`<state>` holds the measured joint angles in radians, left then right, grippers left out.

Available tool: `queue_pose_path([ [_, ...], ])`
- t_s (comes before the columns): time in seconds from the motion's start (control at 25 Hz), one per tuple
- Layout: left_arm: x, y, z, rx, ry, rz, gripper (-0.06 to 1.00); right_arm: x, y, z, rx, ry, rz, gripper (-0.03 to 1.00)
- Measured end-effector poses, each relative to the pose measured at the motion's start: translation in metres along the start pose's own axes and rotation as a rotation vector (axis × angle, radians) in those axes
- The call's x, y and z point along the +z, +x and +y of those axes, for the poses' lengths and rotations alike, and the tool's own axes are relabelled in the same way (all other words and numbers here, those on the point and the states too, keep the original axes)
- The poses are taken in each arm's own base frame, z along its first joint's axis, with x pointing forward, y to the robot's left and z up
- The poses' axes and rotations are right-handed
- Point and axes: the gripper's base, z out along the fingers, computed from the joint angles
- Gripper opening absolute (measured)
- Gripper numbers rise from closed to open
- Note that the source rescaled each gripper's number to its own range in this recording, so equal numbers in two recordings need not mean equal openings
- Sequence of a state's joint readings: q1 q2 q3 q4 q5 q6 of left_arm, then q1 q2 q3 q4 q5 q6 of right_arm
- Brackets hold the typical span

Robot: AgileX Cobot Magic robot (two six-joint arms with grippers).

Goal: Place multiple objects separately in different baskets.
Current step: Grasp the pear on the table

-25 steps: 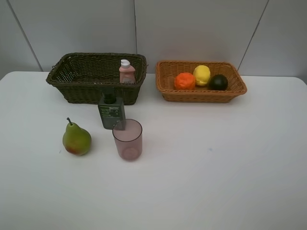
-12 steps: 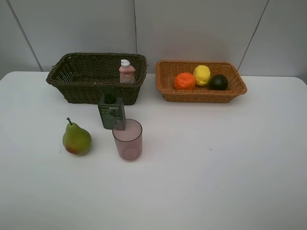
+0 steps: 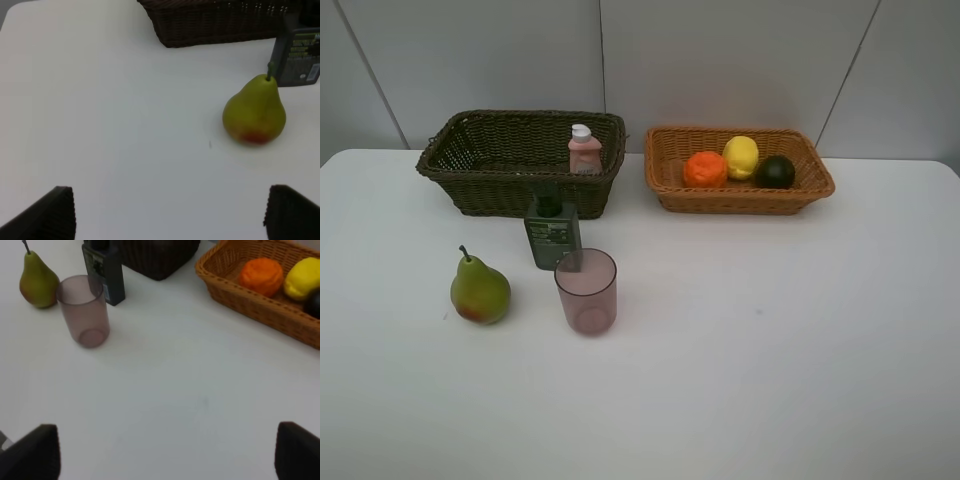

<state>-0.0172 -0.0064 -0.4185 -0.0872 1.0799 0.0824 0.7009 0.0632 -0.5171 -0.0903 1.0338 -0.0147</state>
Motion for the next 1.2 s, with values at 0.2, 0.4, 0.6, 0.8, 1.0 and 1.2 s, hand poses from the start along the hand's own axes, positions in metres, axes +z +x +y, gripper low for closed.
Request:
queue_pose_path([
  [0.2,0.0,0.0,0.0,0.0,0.0,0.0,1.0,-0.0032,0.0017,-0.0001,0.002,0.001,-0.022,0.88],
  [0.4,0.0,0.0,0.0,0.0,0.0,0.0,1.0,-0.0035,0.0018,-0.0005,0.015,0.005,-0.024,0.88],
  [0.6,0.0,0.0,0.0,0.0,0.0,0.0,1.0,-0.0041,0.0022,-0.0025,0.034,0.041,-0.026,0.88],
  [0.8,0.0,0.0,0.0,0.0,0.0,0.0,1.0,-0.0052,0.0027,-0.0027,0.098,0.16,-0.015,0.88],
  [1.0,0.0,0.0,0.0,0.0,0.0,0.0,1.0,-0.0069,0.0036,-0.0025,0.185,0.33,0.001,0.88],
  [1.2,0.0,0.0,0.0,0.0,0.0,0.0,1.0,-0.0082,0.0042,-0.0019,0.256,0.469,0.015,0.88],
])
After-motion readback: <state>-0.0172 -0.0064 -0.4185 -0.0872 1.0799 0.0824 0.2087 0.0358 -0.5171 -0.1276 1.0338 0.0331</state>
